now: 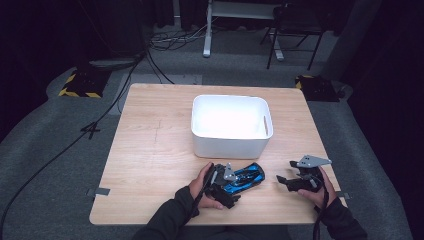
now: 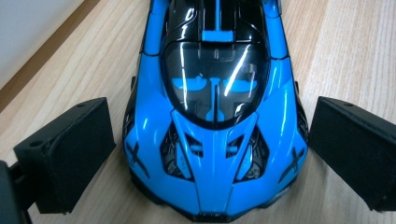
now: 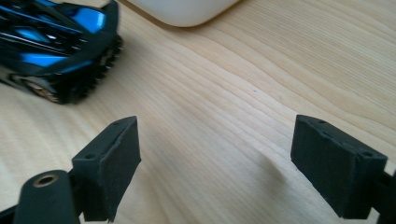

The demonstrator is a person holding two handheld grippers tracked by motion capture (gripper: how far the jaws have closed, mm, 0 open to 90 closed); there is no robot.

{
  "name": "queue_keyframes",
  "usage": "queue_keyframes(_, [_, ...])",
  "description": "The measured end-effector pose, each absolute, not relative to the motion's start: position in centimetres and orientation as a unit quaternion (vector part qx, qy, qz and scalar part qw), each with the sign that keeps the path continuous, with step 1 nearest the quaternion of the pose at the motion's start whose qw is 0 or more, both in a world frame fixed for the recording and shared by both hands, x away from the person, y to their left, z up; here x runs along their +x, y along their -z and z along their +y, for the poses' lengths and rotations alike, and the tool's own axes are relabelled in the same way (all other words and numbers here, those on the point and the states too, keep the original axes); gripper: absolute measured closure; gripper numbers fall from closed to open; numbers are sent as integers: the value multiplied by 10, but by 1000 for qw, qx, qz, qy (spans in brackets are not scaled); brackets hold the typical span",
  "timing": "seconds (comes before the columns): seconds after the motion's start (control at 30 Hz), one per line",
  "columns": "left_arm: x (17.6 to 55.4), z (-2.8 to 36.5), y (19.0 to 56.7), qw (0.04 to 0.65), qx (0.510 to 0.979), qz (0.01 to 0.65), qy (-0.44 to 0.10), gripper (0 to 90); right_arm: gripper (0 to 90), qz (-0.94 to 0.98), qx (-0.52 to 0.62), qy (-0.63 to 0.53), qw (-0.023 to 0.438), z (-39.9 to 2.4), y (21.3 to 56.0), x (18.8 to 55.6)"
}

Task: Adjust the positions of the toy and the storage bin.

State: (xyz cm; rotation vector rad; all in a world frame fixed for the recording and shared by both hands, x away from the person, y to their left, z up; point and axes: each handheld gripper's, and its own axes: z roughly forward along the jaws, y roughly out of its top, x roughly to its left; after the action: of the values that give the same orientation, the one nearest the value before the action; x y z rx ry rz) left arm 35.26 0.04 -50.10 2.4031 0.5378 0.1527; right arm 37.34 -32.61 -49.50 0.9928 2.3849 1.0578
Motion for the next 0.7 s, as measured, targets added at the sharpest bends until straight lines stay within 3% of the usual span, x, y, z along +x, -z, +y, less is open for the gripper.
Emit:
queue_keyframes(0.2, [351, 0, 501, 332, 915, 222, -61, 20, 164, 847, 349, -363, 173, -326, 501, 376])
queue_keyframes(0.33, [351, 4, 500, 345, 908, 226, -65, 156, 166, 845, 350, -365, 170, -326, 501, 376])
queue_keyframes(0.7, [349, 5, 500, 356, 908, 210, -70, 235, 157, 844, 354, -369, 162, -327, 503, 376])
